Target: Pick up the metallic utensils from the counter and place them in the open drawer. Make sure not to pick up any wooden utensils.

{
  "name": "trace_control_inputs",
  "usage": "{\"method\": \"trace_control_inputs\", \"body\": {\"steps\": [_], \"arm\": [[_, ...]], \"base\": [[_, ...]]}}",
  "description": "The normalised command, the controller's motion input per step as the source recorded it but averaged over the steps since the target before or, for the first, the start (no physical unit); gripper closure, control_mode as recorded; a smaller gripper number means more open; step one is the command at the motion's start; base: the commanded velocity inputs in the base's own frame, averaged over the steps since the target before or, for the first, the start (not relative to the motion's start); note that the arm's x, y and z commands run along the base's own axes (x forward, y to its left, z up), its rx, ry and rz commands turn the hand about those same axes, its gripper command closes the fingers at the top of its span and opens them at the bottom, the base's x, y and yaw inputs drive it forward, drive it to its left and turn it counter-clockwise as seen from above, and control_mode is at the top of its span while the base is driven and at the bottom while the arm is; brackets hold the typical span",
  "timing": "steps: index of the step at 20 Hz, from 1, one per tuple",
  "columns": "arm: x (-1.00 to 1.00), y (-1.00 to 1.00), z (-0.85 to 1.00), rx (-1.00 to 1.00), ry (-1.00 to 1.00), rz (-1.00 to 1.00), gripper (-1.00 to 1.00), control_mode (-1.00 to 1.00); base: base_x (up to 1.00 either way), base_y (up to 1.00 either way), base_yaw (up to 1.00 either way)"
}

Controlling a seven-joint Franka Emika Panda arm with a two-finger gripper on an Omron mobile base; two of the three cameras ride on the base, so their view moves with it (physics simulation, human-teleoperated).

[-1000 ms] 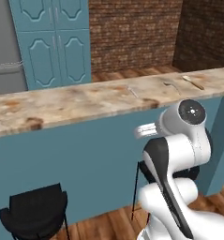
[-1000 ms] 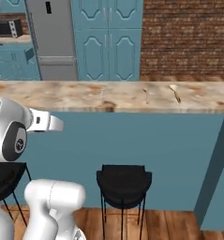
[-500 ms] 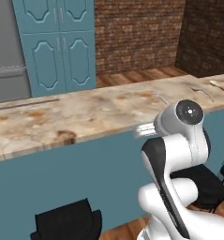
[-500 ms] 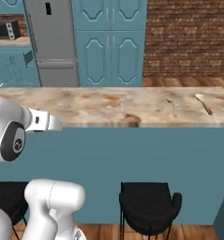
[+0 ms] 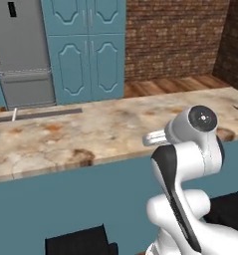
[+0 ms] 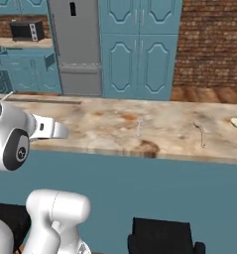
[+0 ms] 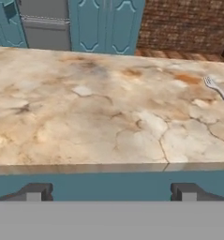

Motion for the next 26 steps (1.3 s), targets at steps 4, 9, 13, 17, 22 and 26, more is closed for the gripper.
{"method": "trace_control_inputs", "body": {"steps": [4,9,13,17,22,26], "arm": [[0.00,0.00,0.00,0.00,0.00,0.00,-1.00,1.00],[0.00,0.00,0.00,0.00,0.00,0.00,-1.00,1.00],[0.00,0.00,0.00,0.00,0.00,0.00,-1.00,1.00],[0.00,0.00,0.00,0.00,0.00,0.00,-1.00,1.00],[0.00,0.00,0.00,0.00,0.00,0.00,-1.00,1.00],[0.00,0.00,0.00,0.00,0.00,0.00,-1.00,1.00]], "base": [[0.61,-0.13,0.33],[0.96,-0.02,0.19],[1.00,-0.23,0.03],[0.21,-0.31,-0.06],[0.00,-0.20,-0.24],[0.00,-0.05,-0.27]]}}
